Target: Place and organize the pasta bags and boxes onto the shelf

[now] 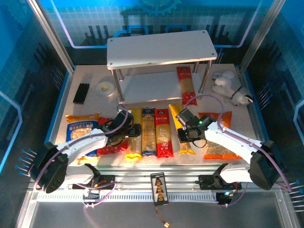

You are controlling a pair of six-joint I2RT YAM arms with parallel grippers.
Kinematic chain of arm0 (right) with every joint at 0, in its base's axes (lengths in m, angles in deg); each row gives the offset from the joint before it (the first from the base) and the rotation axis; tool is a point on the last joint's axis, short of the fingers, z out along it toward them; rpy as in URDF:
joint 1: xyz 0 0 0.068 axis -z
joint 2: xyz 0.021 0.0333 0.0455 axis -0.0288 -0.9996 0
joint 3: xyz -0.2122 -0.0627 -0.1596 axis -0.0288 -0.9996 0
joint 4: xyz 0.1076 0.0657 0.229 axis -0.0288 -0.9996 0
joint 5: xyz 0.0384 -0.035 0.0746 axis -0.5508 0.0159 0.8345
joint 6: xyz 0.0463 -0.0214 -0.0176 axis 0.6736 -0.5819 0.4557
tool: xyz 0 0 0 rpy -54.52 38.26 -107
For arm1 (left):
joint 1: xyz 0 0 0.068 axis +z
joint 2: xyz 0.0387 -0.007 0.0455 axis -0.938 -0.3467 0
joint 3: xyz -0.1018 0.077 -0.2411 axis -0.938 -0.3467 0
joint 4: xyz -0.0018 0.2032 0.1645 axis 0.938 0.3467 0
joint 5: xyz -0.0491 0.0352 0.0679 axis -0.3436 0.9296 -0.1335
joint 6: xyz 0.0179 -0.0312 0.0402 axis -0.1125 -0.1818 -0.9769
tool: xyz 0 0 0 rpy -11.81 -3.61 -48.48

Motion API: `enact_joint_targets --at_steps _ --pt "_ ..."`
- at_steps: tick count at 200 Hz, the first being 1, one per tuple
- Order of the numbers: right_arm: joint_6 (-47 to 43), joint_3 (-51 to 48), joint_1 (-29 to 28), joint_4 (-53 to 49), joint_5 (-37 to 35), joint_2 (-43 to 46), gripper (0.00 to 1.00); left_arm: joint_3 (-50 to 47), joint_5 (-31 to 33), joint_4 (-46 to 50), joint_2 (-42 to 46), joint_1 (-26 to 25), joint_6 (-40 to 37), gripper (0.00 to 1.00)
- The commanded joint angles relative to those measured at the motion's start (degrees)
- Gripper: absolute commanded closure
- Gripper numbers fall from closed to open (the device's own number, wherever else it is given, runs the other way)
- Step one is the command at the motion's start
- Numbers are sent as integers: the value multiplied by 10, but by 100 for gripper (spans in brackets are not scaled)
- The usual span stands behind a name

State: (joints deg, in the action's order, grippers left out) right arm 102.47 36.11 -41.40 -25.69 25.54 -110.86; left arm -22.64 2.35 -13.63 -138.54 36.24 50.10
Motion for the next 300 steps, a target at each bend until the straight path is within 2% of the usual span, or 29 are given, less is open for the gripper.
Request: enact_joint_targets --at_steps 1,30,124,167,220,300 --pt "-24 70 -6 20 -19 22 100 10 -12 1 17 4 2 24" --pt "-59 143 3 21 -32 -17 100 13 -14 5 22 4 1 24" --pt "-153 403 107 53 -50 -273 100 10 -7 11 31 6 -4 24" --pt "-177 497 124 59 -86 -358 100 11 -6 12 34 7 -6 23" --pt "-173 551 138 57 -99 -430 100 14 -7 18 36 10 -8 23" --pt "-156 540 159 74 -100 -457 100 17 -8 25 41 15 -14 23"
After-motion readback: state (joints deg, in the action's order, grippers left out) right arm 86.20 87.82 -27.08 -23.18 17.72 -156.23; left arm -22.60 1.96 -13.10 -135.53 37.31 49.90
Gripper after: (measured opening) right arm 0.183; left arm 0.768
